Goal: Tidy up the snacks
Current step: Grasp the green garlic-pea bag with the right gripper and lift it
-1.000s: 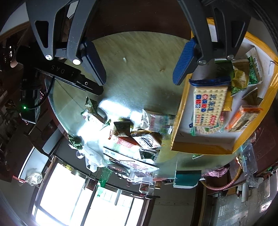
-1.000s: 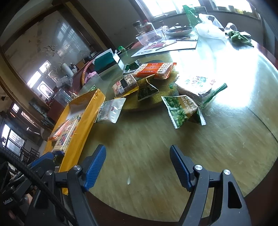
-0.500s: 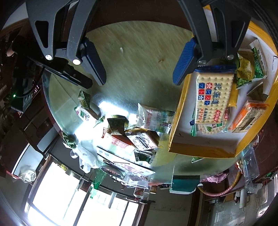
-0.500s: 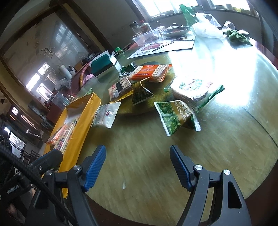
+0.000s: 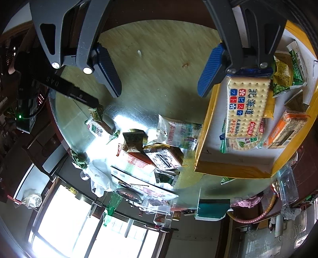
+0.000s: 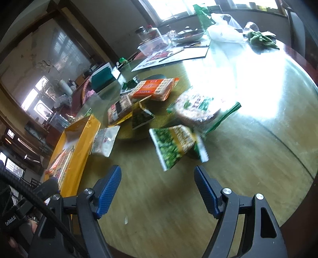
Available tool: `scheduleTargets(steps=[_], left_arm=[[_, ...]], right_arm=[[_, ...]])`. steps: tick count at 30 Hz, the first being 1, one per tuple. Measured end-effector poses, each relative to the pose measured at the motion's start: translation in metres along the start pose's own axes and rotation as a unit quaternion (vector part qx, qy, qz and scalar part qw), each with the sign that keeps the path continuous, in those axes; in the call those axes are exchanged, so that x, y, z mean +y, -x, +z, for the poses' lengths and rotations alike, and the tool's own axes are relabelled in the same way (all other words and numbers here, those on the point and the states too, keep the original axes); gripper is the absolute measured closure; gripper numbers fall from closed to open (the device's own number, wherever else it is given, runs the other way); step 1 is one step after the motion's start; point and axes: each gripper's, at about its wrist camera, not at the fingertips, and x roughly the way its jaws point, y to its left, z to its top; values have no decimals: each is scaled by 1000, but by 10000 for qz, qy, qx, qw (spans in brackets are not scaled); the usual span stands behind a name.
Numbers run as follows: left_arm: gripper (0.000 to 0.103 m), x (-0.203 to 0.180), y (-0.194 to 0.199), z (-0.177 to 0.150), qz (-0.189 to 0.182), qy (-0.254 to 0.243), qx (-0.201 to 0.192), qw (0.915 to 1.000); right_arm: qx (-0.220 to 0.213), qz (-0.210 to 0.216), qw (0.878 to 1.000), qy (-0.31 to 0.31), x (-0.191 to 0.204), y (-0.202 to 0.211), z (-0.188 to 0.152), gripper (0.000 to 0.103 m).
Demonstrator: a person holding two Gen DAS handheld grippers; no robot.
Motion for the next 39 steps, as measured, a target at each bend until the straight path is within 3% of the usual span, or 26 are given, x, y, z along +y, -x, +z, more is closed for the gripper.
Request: scheduleTargets(steps=[8, 13, 15, 16, 21, 28, 39], left_arm=[[24, 2, -1, 1, 1, 3, 8, 10000], [24, 3, 2, -1, -12, -23, -19, 10000], [24, 3, 2, -1, -4, -7, -23, 10000], [24, 2, 2, -1, -6, 0, -19, 10000], [24, 3, 2, -1, -14, 7, -14, 10000], [24, 4, 2, -2, 3, 17, -14, 10000], [24, 0, -1, -2, 54, 15, 52, 10000]], right_arm=[[-151, 13, 9999, -21, 1, -3, 26, 27], [85, -239, 9996, 148, 6, -30, 37, 27], [203, -308, 9992, 131, 4, -40, 34, 30], [228, -319, 9991, 140, 3, -41, 33, 39], [231, -397, 9988, 153, 2, -36, 22, 56], [223, -330, 9988, 296, 7, -24, 8, 62], [190, -260, 9983, 488, 12, -10, -14, 63]])
